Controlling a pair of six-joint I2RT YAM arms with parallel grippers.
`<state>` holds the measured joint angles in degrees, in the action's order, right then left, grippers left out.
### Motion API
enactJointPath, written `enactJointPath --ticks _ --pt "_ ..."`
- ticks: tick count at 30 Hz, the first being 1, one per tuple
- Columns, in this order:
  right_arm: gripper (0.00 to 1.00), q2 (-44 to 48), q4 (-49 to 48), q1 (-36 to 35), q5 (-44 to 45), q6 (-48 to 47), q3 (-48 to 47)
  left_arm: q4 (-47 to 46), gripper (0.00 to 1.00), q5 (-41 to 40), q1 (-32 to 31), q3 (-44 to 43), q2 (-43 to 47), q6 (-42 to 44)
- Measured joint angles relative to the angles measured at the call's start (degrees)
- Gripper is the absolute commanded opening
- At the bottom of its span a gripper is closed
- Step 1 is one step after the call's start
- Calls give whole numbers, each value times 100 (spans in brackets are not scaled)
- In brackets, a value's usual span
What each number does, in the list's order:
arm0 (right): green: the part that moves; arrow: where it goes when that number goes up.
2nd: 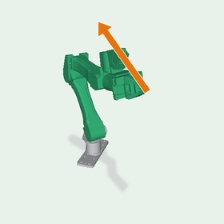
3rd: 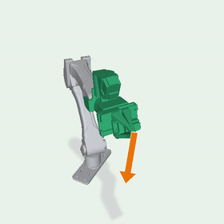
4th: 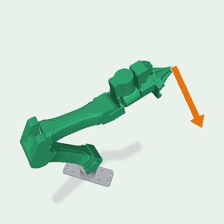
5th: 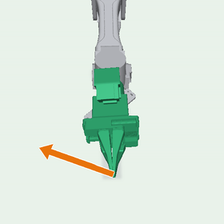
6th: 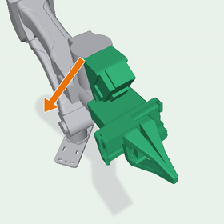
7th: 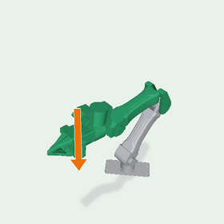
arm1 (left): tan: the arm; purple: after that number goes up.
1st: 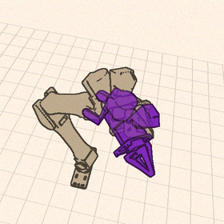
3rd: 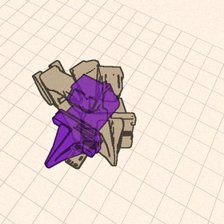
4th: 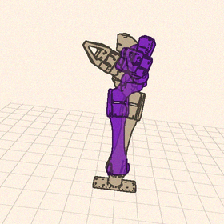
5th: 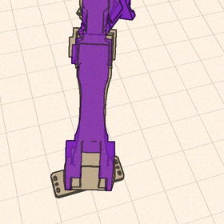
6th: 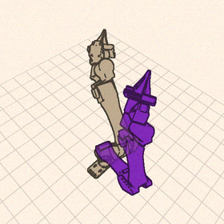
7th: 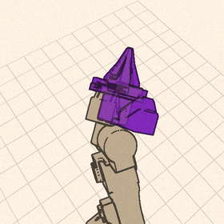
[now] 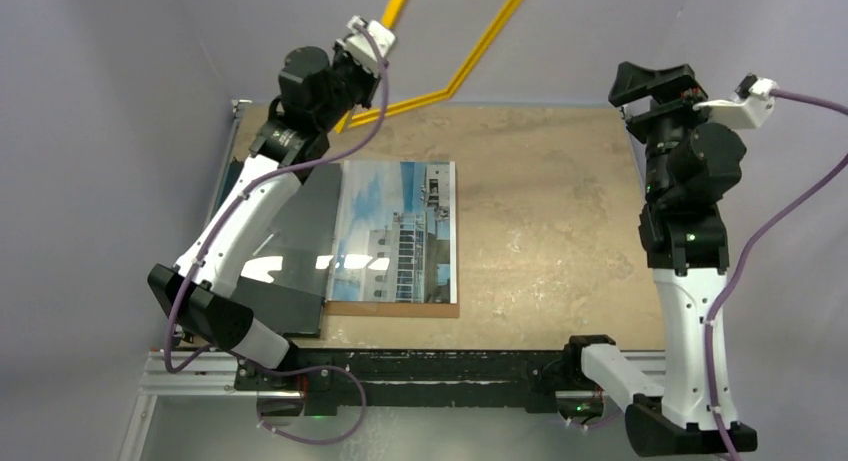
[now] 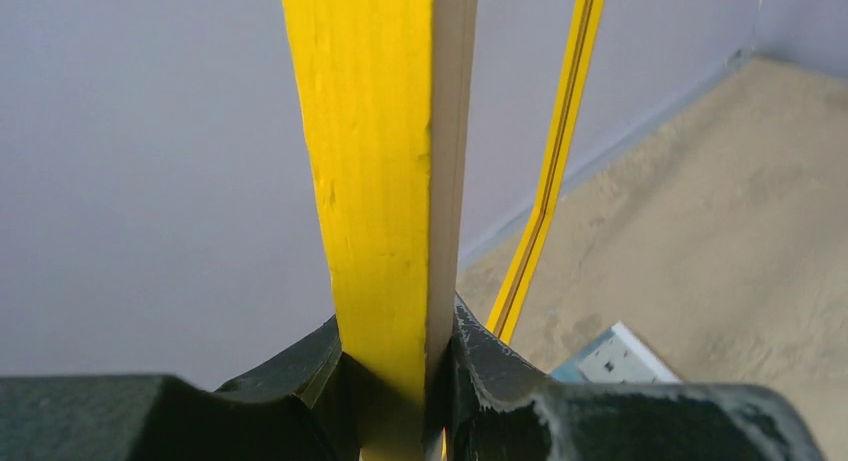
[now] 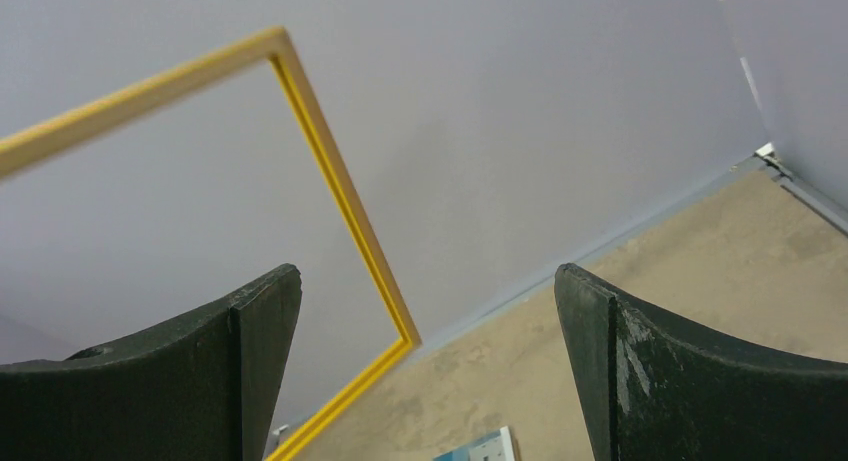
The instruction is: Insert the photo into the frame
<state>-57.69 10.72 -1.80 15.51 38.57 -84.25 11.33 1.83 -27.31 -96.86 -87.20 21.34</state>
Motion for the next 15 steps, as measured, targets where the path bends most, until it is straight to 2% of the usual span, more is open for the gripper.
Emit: enactJointPath --ticks 2,5,11,15 --pt "99 146 -323 0 -166 0 407 -13 0 2 138 -197 0 -476" --pt "99 -66 -929 0 -944 -72 761 15 0 168 181 -391 0 -1113" --pt "99 -1600 -2083 -50 -3134 -374 1139 367 0 953 129 -562 0 -2059" --pt "99 -2048 -2135 -116 -3687 -514 1582 907 0 1209 131 -577 2 -2356"
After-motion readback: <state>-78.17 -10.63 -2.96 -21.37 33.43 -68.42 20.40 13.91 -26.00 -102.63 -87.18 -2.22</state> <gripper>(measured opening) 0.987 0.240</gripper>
